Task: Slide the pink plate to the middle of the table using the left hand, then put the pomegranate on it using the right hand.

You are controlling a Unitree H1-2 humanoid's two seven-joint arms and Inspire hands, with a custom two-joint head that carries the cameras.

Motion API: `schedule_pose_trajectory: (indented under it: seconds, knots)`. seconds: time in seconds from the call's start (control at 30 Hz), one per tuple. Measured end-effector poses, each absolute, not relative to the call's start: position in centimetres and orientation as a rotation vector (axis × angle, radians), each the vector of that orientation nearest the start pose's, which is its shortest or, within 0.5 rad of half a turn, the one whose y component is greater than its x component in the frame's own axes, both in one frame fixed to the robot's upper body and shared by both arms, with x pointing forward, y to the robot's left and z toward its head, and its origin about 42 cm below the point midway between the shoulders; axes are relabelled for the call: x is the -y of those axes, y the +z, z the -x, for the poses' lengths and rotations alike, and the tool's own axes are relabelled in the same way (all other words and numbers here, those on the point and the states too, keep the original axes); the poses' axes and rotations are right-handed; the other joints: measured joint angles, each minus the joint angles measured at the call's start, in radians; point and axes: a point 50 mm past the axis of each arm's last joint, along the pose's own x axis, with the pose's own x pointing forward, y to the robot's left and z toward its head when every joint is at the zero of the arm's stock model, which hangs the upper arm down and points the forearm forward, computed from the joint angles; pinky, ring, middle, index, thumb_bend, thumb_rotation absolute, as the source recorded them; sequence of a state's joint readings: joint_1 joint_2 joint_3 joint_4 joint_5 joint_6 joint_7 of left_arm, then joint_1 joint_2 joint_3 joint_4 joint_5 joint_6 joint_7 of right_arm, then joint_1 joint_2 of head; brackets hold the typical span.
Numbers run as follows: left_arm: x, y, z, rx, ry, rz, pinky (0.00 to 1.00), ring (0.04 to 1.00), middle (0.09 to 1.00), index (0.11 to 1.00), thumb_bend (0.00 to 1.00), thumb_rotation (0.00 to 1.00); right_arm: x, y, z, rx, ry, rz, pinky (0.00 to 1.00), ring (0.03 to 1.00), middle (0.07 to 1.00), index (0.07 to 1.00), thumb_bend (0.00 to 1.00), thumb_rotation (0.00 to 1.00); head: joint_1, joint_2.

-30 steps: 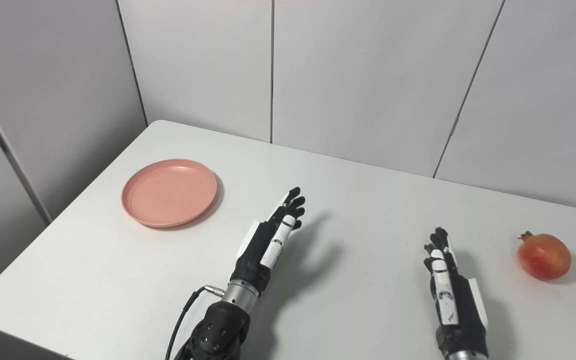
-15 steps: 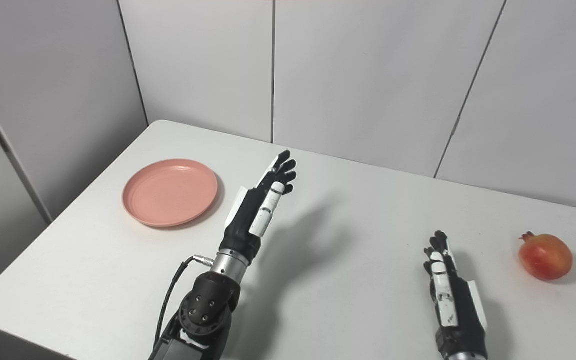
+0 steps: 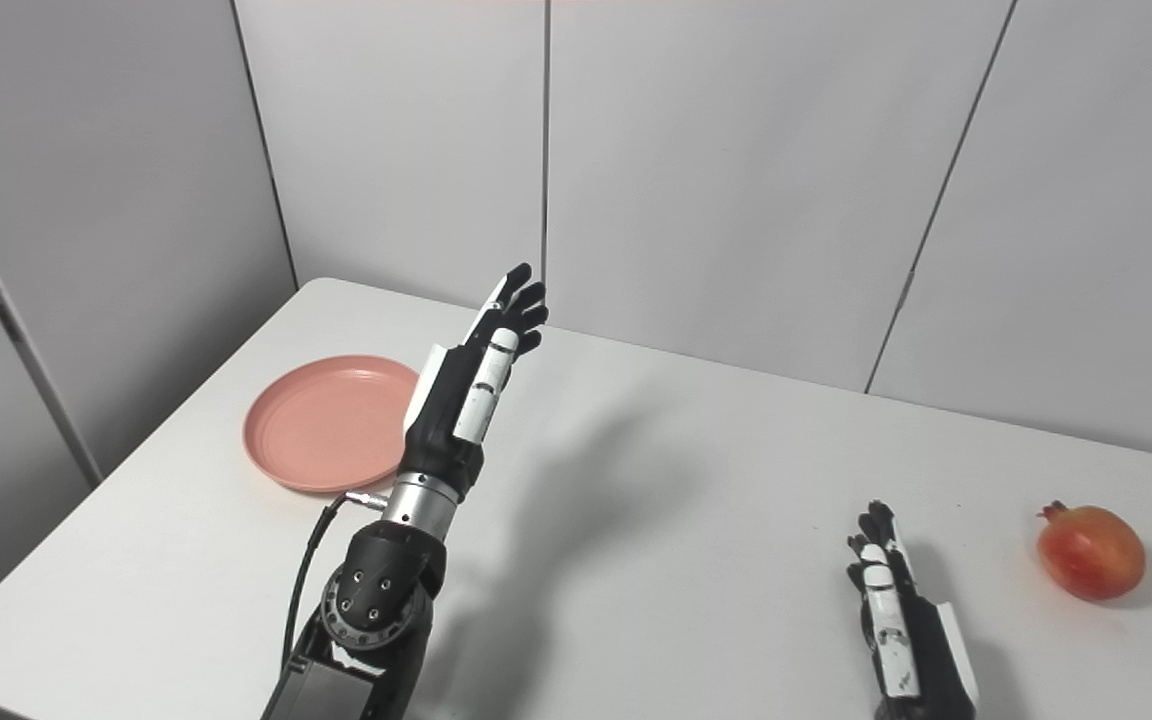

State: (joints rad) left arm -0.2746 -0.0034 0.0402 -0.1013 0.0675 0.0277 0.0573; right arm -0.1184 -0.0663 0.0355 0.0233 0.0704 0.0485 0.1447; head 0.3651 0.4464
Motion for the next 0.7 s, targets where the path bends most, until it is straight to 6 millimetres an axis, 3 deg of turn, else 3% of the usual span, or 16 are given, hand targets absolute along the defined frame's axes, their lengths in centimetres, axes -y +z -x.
schedule_pose_trajectory:
  seconds: [0.3, 0.7]
  knots:
    - [-23.8, 22.8, -37.3, 0.392, 0.119, -0.055, 0.92, 0.933, 0.945, 0.934, 0.43, 1.00, 20.6, 12.0, -32.1, 0.041, 0.208, -0.003, 1.00, 1.000, 1.000, 1.000, 0.11, 1.00, 0.006, -0.002]
    - [-26.8, 23.8, -37.9, 0.382, 0.215, 0.000, 0.96, 0.945, 0.962, 0.947, 0.41, 1.00, 20.8, 12.1, -32.1, 0.044, 0.207, 0.006, 1.00, 1.000, 1.000, 1.000, 0.09, 1.00, 0.020, -0.002]
